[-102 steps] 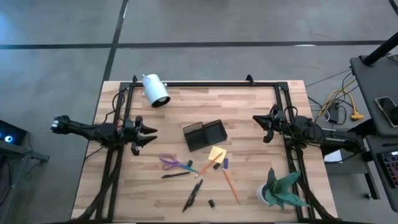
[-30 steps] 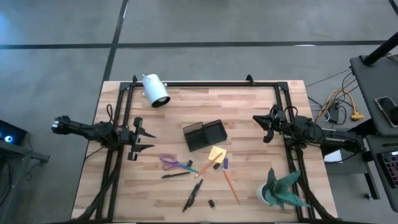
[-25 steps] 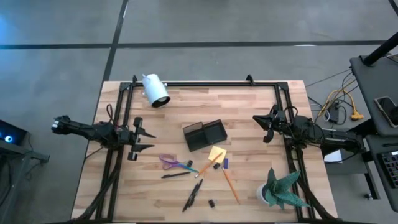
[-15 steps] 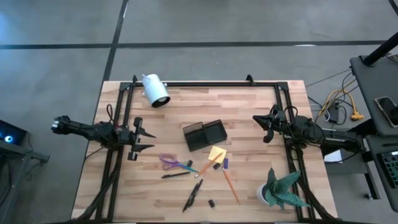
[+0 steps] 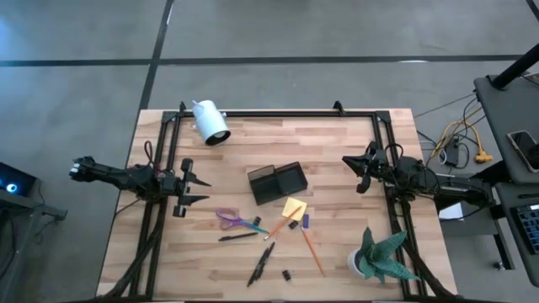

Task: Pick and place office supplies into organizer
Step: Put the purple scissors into the black desk organizer

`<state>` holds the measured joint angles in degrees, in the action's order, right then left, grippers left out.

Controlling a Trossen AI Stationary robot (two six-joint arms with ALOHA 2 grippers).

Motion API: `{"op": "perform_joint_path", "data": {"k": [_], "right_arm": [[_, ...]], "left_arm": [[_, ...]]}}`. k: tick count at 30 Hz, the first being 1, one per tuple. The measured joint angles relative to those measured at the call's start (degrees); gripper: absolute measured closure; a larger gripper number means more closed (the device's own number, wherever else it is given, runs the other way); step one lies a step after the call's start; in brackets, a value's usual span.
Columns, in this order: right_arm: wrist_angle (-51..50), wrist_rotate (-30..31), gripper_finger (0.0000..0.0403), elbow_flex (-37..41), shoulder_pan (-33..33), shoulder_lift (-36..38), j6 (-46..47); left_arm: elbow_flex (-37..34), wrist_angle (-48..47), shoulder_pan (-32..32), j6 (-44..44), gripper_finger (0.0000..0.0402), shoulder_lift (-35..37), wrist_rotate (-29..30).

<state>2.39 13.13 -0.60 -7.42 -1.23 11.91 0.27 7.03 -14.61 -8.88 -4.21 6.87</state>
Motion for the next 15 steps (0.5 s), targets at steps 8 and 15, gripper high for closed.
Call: {"op": "perform_joint_path", "data": {"k": [8, 15], "right_arm": [[0.0, 0.47, 0.039, 0.0, -0.03, -0.01, -0.08], [0.17, 2.06, 0.039, 0.0, -0.17, -0.02, -2.27]], "left_arm": [[0.0, 0.0, 0.02, 0.0, 0.0251, 0.0, 0.0], [0.0, -0.02, 0.0, 0.0, 0.0251, -0.02, -0.02]]}}
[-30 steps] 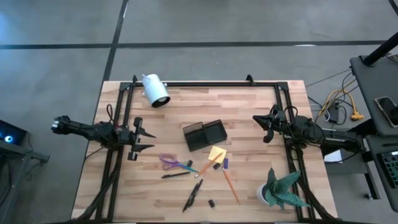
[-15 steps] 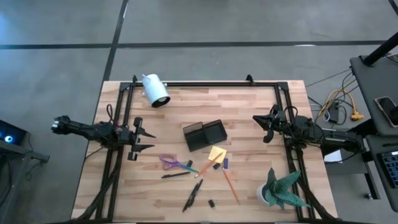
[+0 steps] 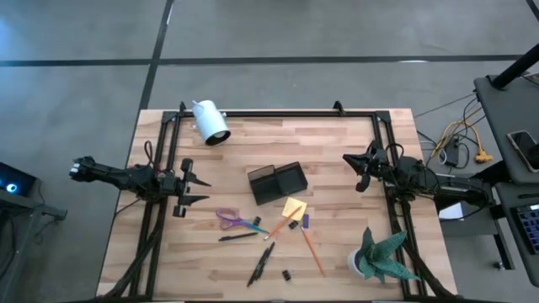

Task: Pick and place office supplies into organizer
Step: Put the purple scissors into the black desk organizer

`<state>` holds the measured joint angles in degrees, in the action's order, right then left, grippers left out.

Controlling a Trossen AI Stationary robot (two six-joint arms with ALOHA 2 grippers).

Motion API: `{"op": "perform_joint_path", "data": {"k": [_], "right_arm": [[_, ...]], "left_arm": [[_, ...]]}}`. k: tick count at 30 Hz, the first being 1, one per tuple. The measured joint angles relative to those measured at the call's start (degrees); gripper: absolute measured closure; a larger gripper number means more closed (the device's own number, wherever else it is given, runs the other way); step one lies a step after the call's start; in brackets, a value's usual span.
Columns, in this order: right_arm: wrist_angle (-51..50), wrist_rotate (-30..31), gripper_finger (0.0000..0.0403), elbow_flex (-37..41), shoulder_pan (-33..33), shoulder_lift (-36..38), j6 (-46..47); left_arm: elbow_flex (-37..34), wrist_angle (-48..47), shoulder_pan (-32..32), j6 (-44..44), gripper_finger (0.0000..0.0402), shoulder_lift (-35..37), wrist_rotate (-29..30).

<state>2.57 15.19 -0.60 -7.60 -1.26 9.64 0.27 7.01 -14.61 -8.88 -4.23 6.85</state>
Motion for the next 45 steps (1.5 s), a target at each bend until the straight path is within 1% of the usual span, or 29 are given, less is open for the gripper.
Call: {"op": "perform_joint_path", "data": {"k": [5, 8, 10, 13, 17, 31, 45], "right_arm": [[0.25, -0.01, 0.039, 0.0, 0.02, -0.03, -13.43], [1.19, -0.03, 0.039, -0.02, 0.04, -0.07, -17.67], [1.1, -0.03, 0.039, -0.02, 0.04, -0.08, -16.89], [1.1, -0.05, 0.039, -0.02, 0.04, -0.08, -11.47], [1.07, -0.05, 0.039, -0.02, 0.04, -0.09, -8.41], [0.81, -0.08, 0.039, 0.0, 0.06, -0.07, -10.03], [0.79, -0.09, 0.039, 0.02, 0.07, -0.02, -9.44]], "left_arm": [[0.0, 0.01, 0.01, 0.0, 0.0251, 0.0, 0.0], [0.0, 0.02, 0.0, 0.0, 0.0251, 0.0, 0.01], [0.0, 0.02, 0.0, 0.0, 0.0251, 0.0, 0.0], [0.0, 0.0, 0.0, 0.01, 0.0251, 0.0, 0.0], [0.0, 0.01, 0.02, 0.0, 0.0251, 0.0, 0.01], [0.0, 0.01, 0.0, 0.01, 0.0251, 0.0, 0.0], [0.0, 0.02, 0.01, 0.0, 0.0251, 0.0, 0.0]]}}
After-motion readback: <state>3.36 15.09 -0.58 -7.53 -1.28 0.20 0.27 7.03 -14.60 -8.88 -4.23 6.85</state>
